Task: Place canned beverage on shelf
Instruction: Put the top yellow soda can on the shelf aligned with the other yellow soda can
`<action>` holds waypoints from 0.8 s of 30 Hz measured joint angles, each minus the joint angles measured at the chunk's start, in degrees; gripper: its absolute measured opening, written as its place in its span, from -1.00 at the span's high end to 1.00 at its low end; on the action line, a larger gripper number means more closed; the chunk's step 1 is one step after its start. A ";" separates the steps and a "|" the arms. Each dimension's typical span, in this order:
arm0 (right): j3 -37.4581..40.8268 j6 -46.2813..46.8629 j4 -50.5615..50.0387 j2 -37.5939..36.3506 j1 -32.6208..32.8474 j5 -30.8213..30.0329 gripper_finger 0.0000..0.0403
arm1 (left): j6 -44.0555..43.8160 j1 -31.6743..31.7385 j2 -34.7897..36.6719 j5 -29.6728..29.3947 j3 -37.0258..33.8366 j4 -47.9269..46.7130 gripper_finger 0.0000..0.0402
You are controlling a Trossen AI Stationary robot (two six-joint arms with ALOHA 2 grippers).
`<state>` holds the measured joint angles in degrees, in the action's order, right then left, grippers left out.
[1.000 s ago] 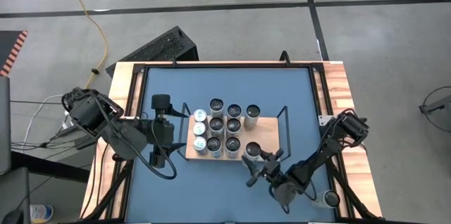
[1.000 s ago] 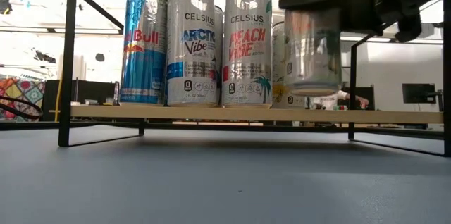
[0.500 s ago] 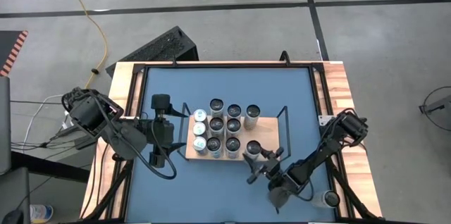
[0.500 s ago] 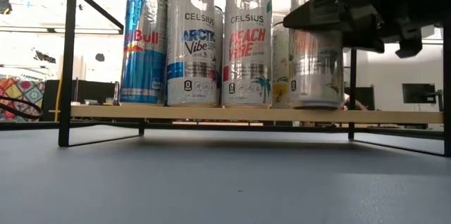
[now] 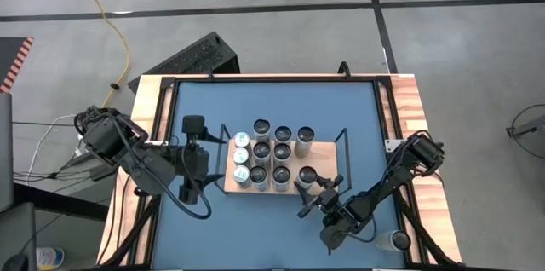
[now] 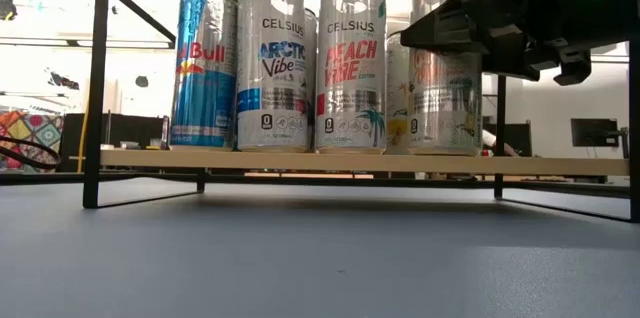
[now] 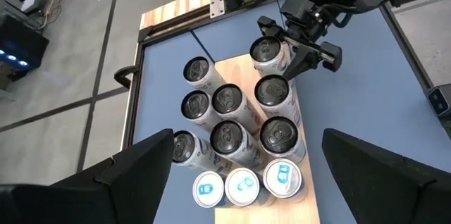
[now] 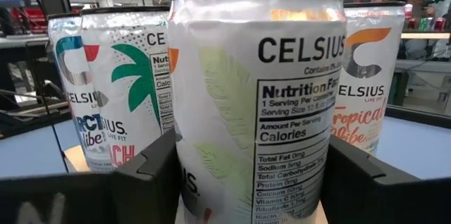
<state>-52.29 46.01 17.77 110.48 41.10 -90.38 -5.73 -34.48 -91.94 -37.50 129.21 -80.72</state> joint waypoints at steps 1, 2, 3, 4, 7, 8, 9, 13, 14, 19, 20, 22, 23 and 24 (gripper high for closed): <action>0.00 -0.31 -0.04 0.00 0.00 0.10 -0.25 | -0.01 0.00 0.00 0.00 0.00 -0.01 -0.73; 0.00 -0.81 -0.04 0.00 0.00 0.29 -0.28 | -0.02 0.00 0.00 0.01 0.00 0.01 -0.73; 0.00 -1.19 -0.04 0.00 0.00 0.41 -0.30 | -0.03 0.00 0.00 0.02 0.00 0.01 -0.73; 0.00 -1.44 -0.06 0.00 0.00 0.58 -0.33 | -0.03 0.00 0.00 0.05 0.00 0.02 -0.73; 0.07 -2.31 -0.23 0.01 0.00 2.02 -0.40 | -0.03 0.00 0.00 0.15 0.00 0.02 -0.73; 0.07 -2.65 -0.21 0.13 0.00 2.63 -0.43 | -0.05 0.00 0.00 0.15 0.00 0.02 -0.73; 0.10 -2.80 -0.27 0.15 0.00 3.14 -0.45 | -0.05 0.00 0.00 0.15 0.00 0.02 -0.73; 0.11 -2.88 -0.66 -0.17 0.00 3.90 -0.57 | -0.06 0.00 0.00 0.17 0.00 0.02 -0.73; 0.11 -2.94 -0.86 -0.49 0.00 3.97 -0.60 | -0.05 0.00 0.00 0.17 0.00 0.02 -0.73; 0.13 -2.94 -4.24 -2.75 0.13 4.12 -0.74 | -0.11 0.00 0.02 0.20 0.00 0.04 -0.73; 0.07 -2.96 -4.81 -3.33 0.13 4.68 -0.75 | -0.19 0.00 0.02 0.20 0.00 0.05 -0.73; 0.12 -3.00 -7.31 -4.72 0.55 5.24 -0.77 | -0.38 0.00 0.02 0.21 0.00 0.05 -0.73; 0.17 -2.99 -7.72 -5.41 0.70 5.21 -0.77 | -0.38 0.00 0.02 0.22 0.00 0.05 -0.73; 0.12 -2.97 -8.23 -6.22 0.85 5.24 -0.77 | -0.38 0.00 0.02 0.22 0.00 0.06 -0.73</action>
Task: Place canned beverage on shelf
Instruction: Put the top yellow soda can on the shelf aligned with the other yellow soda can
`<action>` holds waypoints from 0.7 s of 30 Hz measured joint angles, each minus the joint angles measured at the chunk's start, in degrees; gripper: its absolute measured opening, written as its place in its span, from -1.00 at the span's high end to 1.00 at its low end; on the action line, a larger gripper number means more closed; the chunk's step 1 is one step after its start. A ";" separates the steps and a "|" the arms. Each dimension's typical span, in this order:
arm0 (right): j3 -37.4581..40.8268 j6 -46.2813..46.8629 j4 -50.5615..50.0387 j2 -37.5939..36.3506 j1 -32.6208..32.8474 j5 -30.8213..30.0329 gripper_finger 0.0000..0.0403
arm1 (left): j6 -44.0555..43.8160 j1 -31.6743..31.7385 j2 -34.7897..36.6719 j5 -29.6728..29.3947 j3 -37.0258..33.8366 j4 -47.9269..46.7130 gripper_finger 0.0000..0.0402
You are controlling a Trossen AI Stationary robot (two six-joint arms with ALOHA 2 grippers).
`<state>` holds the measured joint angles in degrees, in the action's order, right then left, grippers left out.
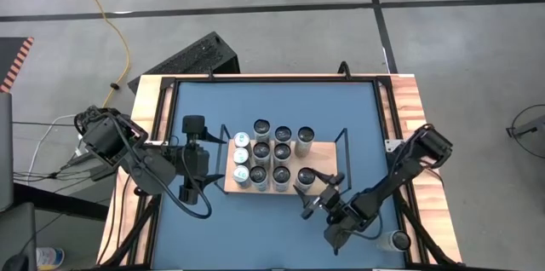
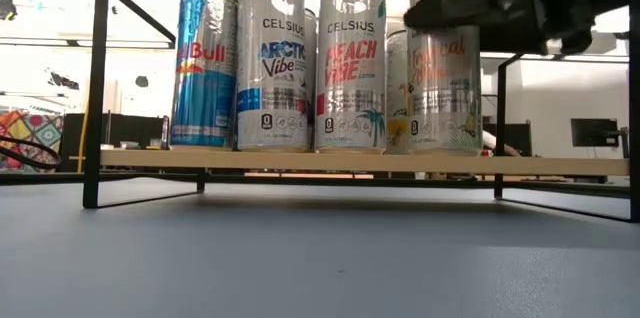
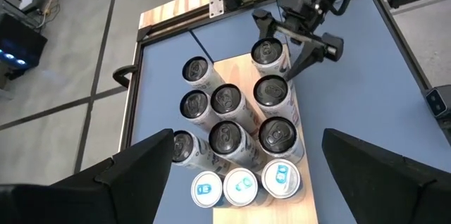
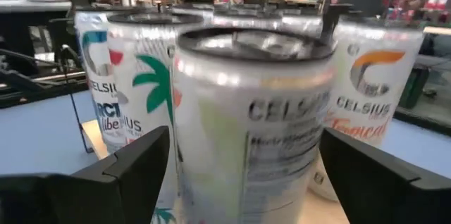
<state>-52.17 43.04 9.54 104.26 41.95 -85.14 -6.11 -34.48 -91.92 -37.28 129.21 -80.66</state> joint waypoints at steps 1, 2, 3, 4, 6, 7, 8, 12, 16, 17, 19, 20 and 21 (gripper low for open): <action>-0.08 -0.01 -1.44 -0.90 0.14 -0.01 -0.77 | 0.00 0.00 0.00 0.00 0.00 0.00 -0.73; -0.05 -0.01 -3.03 -1.73 0.50 0.01 -0.77 | 0.00 0.00 0.00 0.00 0.00 0.02 -0.73; -0.03 0.01 -4.13 -2.47 0.80 0.24 -0.77 | 0.00 0.00 0.00 0.02 0.00 0.04 -0.73; -0.03 0.03 -4.96 -3.14 0.94 1.05 -0.77 | 0.00 0.00 0.00 0.02 0.00 0.04 -0.73; -0.03 0.02 -6.75 -4.62 1.55 1.83 -0.77 | 0.00 0.00 0.00 0.02 0.00 0.03 -0.73; -0.04 0.03 -7.20 -5.27 1.80 1.97 -0.77 | 0.00 0.00 0.00 0.02 0.00 0.00 -0.73; -0.08 0.05 -7.99 -5.92 1.94 2.15 -0.77 | 0.00 0.00 0.00 0.02 0.00 0.00 -0.73; -0.05 0.05 -11.89 -8.35 1.95 4.83 -0.77 | 0.22 0.00 0.00 0.32 0.00 0.00 -0.73; -0.06 -0.01 -14.36 -10.27 0.52 7.96 -0.77 | 0.24 0.00 0.00 0.98 0.00 0.00 -0.73; -0.05 -0.09 -14.51 -10.52 0.14 8.64 -0.77 | 0.24 0.00 0.00 1.01 0.00 0.00 -0.73; -0.05 -0.04 -14.61 -10.95 -0.69 9.98 -0.77 | 0.24 0.00 0.00 1.00 0.00 0.00 -0.73; -0.05 -0.01 -14.96 -11.27 -1.03 10.68 -0.77 | 0.24 0.00 0.00 0.98 0.00 0.02 -0.73; -0.03 -0.03 -15.37 -11.67 -1.32 11.71 -0.77 | 0.24 0.00 0.00 1.01 0.00 0.00 -0.73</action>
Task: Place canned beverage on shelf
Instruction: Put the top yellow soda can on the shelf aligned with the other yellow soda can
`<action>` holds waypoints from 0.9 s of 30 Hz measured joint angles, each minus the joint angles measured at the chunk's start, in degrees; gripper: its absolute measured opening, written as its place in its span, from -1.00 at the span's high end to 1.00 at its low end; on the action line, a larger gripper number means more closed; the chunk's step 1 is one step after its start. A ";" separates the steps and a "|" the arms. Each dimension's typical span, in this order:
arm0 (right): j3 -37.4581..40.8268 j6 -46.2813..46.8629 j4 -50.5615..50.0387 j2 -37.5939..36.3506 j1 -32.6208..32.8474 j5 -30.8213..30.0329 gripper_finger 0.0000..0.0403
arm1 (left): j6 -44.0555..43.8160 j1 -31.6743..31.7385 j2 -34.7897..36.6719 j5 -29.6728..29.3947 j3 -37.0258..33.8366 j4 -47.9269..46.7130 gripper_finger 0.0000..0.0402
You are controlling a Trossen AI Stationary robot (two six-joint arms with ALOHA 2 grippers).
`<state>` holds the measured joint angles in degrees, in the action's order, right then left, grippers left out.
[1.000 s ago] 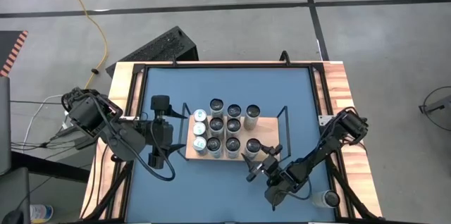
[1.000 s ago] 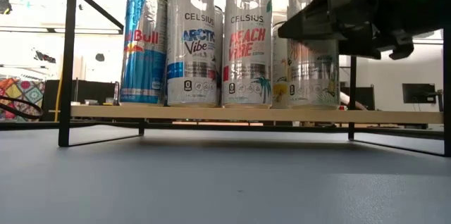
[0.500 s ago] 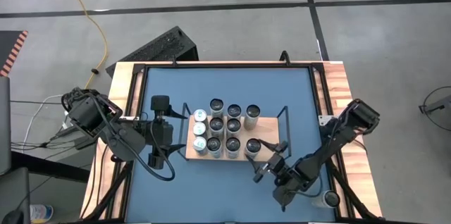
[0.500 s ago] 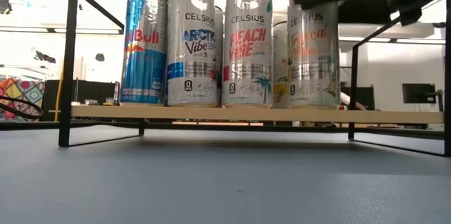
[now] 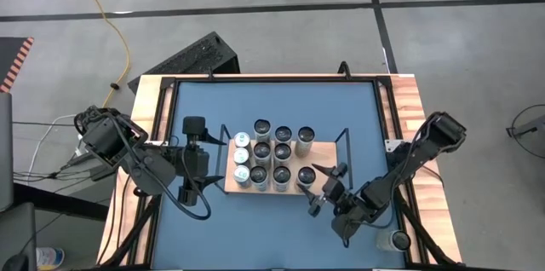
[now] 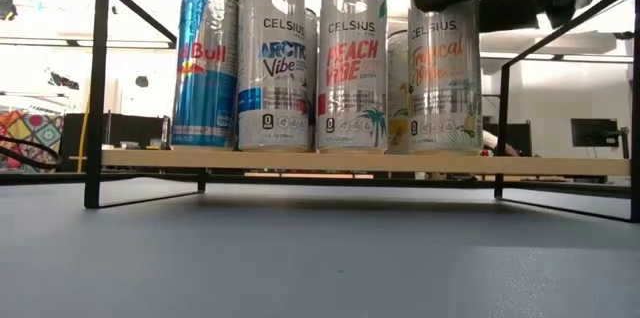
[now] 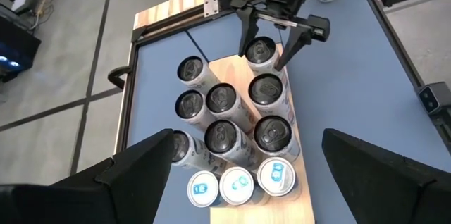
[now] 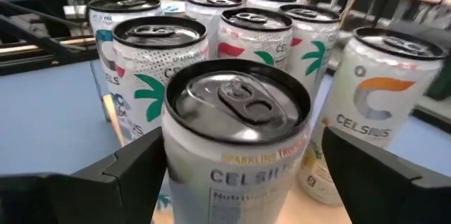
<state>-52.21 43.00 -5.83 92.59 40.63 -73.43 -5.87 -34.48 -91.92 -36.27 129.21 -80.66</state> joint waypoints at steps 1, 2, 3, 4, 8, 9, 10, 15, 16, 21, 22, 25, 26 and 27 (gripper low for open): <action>0.00 -0.01 -0.08 -0.44 -0.25 1.02 -0.77 | -0.02 0.00 0.00 -0.02 0.00 0.00 -0.73; 0.00 -0.03 -0.12 -0.86 -0.44 2.05 -0.77 | -0.04 0.00 0.00 0.00 0.00 0.00 -0.73; 0.00 -0.10 -0.25 -1.41 -0.70 3.05 -0.77 | -0.07 0.00 0.00 -0.01 0.00 -0.02 -0.73; 0.00 -0.14 -0.39 -1.90 -0.73 3.92 -0.77 | -0.05 0.00 0.00 0.04 0.00 -0.04 -0.73; 0.00 -0.13 -2.09 -4.16 -0.58 5.01 -0.77 | 0.20 0.00 0.00 0.06 0.00 -0.04 -0.73; 0.00 -0.11 -2.74 -4.76 -0.52 5.06 -0.77 | 0.20 0.00 0.00 0.04 0.00 -0.04 -0.73; 0.00 -0.07 -3.34 -5.31 -0.51 5.33 -0.77 | 0.31 0.00 0.00 0.06 0.00 -0.04 -0.73; 0.00 -0.08 -4.42 -7.88 -0.56 6.41 -0.77 | 0.64 0.00 0.00 0.07 0.00 -0.07 -0.73; 0.00 -0.09 -4.69 -8.21 -0.56 6.47 -0.77 | 0.65 0.00 0.00 0.07 0.00 -0.07 -0.73; 0.00 0.04 -5.48 -9.17 -0.89 7.95 -0.65 | 0.61 0.00 0.00 0.07 0.00 -0.08 -0.73; 0.00 0.09 -5.69 -9.15 -1.06 8.79 -0.60 | 0.61 0.00 0.00 0.07 0.00 -0.08 -0.73; 0.00 0.07 -6.01 -9.06 -1.92 12.41 -0.50 | 0.61 0.00 0.00 0.07 0.00 -0.07 -0.73; 0.00 0.07 -6.03 -8.98 -2.39 13.91 -0.48 | 0.61 0.00 0.00 0.07 0.00 -0.07 -0.73; 0.00 0.06 -6.23 -8.96 -2.84 15.32 -0.46 | 0.61 0.00 0.00 0.07 0.00 -0.07 -0.73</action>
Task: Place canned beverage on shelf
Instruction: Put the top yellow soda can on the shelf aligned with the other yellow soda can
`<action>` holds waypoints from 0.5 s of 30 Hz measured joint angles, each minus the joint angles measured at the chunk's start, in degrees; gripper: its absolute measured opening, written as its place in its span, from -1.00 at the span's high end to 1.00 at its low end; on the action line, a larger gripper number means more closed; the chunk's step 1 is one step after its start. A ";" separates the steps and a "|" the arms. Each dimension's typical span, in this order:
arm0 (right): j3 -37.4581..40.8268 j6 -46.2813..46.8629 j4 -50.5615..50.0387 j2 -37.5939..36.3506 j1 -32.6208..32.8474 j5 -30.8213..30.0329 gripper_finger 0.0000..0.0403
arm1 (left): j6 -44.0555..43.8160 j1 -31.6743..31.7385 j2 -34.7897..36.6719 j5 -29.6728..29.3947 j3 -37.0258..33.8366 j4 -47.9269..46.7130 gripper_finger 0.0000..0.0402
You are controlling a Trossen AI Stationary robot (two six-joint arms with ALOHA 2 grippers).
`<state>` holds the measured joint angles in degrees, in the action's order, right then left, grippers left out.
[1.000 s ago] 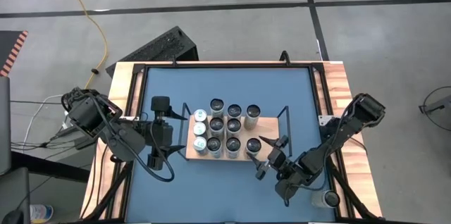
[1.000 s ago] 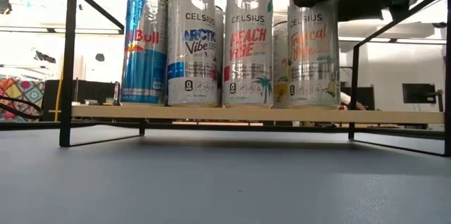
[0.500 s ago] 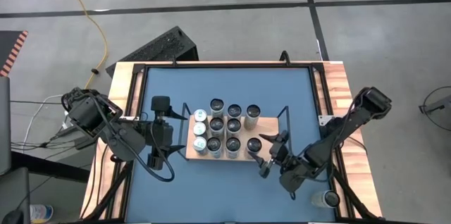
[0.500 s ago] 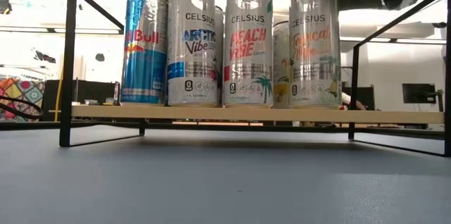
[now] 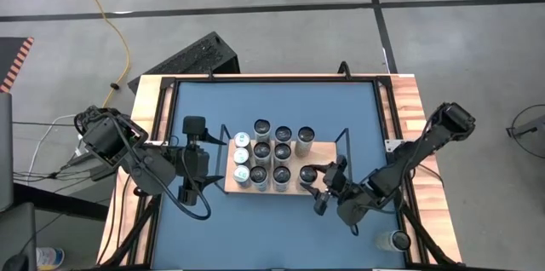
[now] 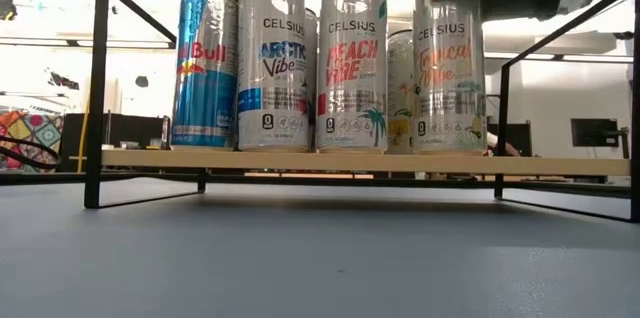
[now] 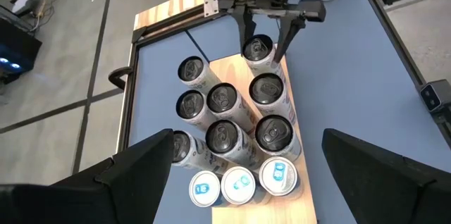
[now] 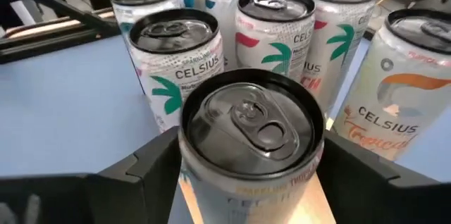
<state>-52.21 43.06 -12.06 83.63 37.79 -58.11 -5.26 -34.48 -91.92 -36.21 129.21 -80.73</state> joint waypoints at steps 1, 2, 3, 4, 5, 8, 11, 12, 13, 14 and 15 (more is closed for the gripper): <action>0.00 -0.01 -0.10 0.03 -0.43 0.90 -0.44 | 0.02 0.00 0.00 0.00 0.00 0.00 -0.73; 0.00 0.00 -0.04 0.03 -0.81 1.47 -0.43 | 0.00 0.00 0.00 0.00 0.00 0.00 -0.73; 0.00 -0.07 0.08 0.03 -1.10 1.76 -0.42 | 0.01 0.00 0.00 0.00 0.00 0.00 -0.73; 0.00 -0.58 0.07 0.03 -1.30 1.97 -0.41 | 0.01 0.00 0.00 0.00 0.00 0.00 -0.73; 0.00 -1.25 0.05 0.03 -1.53 2.32 -0.41 | 0.00 0.00 0.00 0.00 0.00 -0.02 -0.73; 0.00 -1.91 -0.05 0.03 -1.67 2.60 -0.37 | 0.02 0.00 0.00 0.02 0.00 -0.04 -0.73; 0.00 -2.86 -0.06 0.03 -1.67 2.75 -0.28 | 0.02 0.00 0.00 0.00 0.00 -0.58 -0.73; -0.02 -2.88 -0.29 0.02 -1.63 2.77 -0.24 | 0.03 0.00 0.00 0.00 0.00 -0.95 -0.73; -0.02 -2.88 -0.81 -0.06 -1.47 2.92 -0.19 | 0.02 0.00 0.00 0.00 0.00 -1.14 -0.73; -0.02 -3.12 -1.46 -0.23 -1.41 3.09 -0.15 | 0.03 0.00 0.00 0.00 0.00 -1.12 -0.73; -0.02 -3.90 -1.91 -0.52 -1.41 3.75 -0.11 | 0.02 0.00 0.00 0.00 0.00 -1.10 -0.73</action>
<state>-52.23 39.16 -13.97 83.11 36.38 -54.37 -5.23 -34.48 -91.92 -36.21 129.21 -81.82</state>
